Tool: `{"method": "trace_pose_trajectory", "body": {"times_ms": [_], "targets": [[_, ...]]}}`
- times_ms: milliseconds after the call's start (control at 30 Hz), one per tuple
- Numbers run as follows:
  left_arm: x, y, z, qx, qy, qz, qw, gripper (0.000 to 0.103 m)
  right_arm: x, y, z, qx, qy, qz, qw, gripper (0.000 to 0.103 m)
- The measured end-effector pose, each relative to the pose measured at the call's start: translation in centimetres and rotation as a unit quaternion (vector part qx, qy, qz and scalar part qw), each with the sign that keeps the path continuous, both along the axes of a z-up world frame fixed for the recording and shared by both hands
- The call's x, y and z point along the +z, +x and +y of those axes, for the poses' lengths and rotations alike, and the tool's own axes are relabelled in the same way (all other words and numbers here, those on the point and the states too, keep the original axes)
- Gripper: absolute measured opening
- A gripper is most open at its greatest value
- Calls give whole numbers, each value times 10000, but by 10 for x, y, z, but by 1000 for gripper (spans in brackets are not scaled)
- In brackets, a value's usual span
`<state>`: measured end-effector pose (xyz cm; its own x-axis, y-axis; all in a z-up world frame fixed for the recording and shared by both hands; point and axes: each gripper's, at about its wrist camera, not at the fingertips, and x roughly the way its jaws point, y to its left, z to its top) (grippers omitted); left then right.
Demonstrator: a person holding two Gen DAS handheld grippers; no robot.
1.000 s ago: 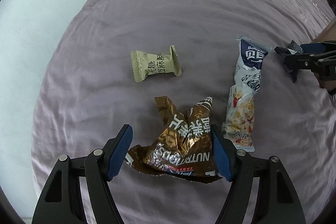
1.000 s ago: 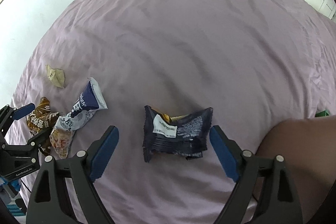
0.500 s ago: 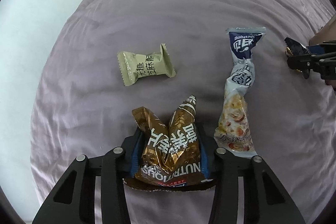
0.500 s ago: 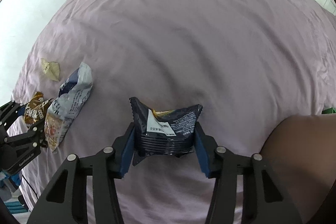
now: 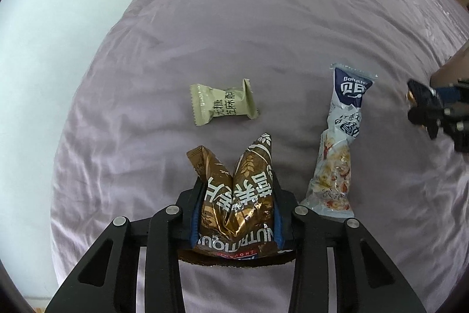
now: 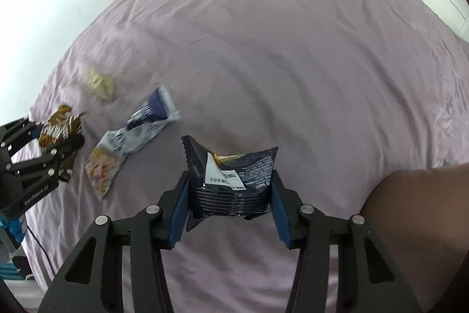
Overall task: Organize snacks
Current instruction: 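Carry the brown bag and navy bag over the green tray with both tools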
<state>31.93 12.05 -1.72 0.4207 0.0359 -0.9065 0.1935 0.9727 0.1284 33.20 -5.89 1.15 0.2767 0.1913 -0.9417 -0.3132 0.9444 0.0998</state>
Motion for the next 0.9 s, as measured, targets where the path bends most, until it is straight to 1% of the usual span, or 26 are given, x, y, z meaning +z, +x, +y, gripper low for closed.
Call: {"method": "trace_pose_trajectory", "body": {"times_ms": [133, 400, 567, 900], "targets": [[8, -9, 11, 102, 15, -25, 9999, 32, 8, -15, 13, 193, -212, 46, 9996, 66], [22, -35, 8, 219, -9, -31, 9998, 32, 23, -51, 21, 433, -410, 3, 9982, 67], [32, -46, 0, 203, -58, -37, 9998, 32, 28, -71, 17, 497, -471, -14, 9976, 66], [34, -71, -34, -74, -204, 72, 9997, 32, 39, -109, -1, 506, -459, 45, 9977, 67]]}}
